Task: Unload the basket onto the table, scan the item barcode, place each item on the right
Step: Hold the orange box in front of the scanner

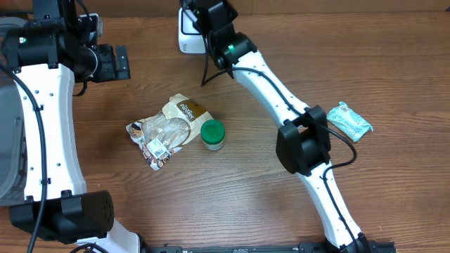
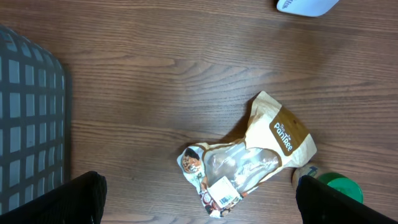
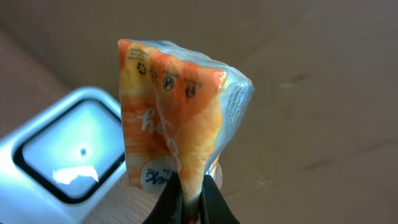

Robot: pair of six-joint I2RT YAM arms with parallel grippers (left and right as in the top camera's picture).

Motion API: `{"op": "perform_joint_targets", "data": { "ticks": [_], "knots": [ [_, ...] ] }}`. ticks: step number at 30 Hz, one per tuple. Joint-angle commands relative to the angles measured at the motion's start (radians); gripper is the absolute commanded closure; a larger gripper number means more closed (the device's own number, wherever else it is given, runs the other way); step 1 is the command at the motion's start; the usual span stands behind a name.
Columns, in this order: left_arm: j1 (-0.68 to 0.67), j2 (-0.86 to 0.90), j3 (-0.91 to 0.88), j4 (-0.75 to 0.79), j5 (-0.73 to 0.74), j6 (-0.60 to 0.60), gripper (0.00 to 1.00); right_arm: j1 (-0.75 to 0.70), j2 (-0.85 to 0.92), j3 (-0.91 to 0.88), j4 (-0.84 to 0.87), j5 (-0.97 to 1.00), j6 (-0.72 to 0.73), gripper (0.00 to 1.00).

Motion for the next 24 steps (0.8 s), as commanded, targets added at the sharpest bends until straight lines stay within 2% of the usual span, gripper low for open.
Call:
{"op": "perform_joint_targets", "data": {
  "ticks": [1, 18, 24],
  "knots": [
    [-0.002, 0.008, -0.002, 0.001, 0.008, 0.016, 0.00, 0.019, 0.047, 0.013, 0.011, -0.006, -0.233, 0.96],
    [-0.002, 0.008, -0.002, 0.001, 0.008, 0.016, 0.00, 0.037, 0.089, 0.013, -0.011, -0.005, -0.256, 0.96],
    [-0.002, 0.008, -0.002, 0.001, 0.008, 0.016, 0.00, 0.037, 0.061, 0.014, -0.020, -0.004, -0.133, 0.96]
  ]
}}
